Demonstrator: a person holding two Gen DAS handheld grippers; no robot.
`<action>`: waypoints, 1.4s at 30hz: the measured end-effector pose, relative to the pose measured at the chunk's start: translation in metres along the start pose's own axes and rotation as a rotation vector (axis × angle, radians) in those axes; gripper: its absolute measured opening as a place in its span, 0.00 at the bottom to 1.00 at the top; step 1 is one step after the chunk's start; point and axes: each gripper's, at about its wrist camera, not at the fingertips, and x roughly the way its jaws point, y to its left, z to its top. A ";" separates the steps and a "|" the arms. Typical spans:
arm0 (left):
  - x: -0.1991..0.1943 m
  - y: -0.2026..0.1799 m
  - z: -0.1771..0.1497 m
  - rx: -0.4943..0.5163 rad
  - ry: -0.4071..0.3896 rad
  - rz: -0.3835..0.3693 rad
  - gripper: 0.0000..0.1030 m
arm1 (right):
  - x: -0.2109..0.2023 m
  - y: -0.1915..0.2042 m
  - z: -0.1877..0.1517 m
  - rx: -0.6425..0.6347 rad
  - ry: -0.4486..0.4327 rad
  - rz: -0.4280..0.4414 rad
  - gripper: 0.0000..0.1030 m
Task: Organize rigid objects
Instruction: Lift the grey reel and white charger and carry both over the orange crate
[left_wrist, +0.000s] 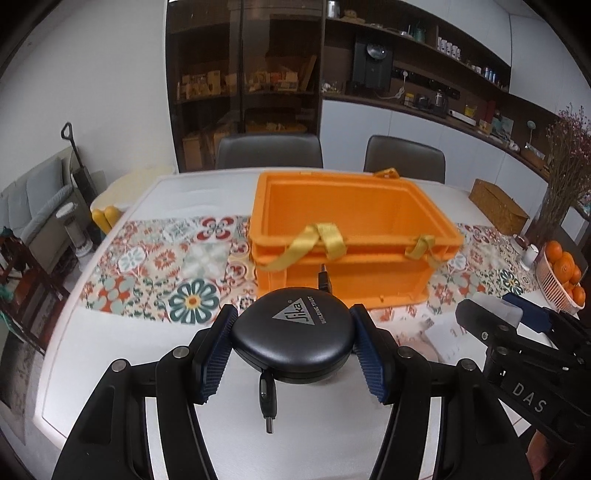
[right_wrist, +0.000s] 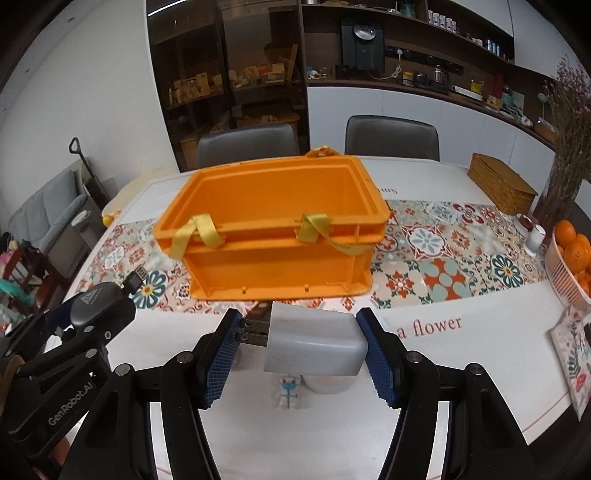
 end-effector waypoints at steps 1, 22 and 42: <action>0.000 -0.001 0.003 -0.001 -0.004 0.001 0.60 | 0.000 0.000 0.003 0.000 -0.002 0.002 0.62; 0.017 -0.029 0.051 -0.115 -0.062 0.075 0.60 | 0.026 -0.026 0.070 -0.112 -0.022 0.108 0.62; 0.066 -0.035 0.107 -0.101 0.026 0.020 0.60 | 0.067 -0.038 0.128 -0.086 0.037 0.103 0.62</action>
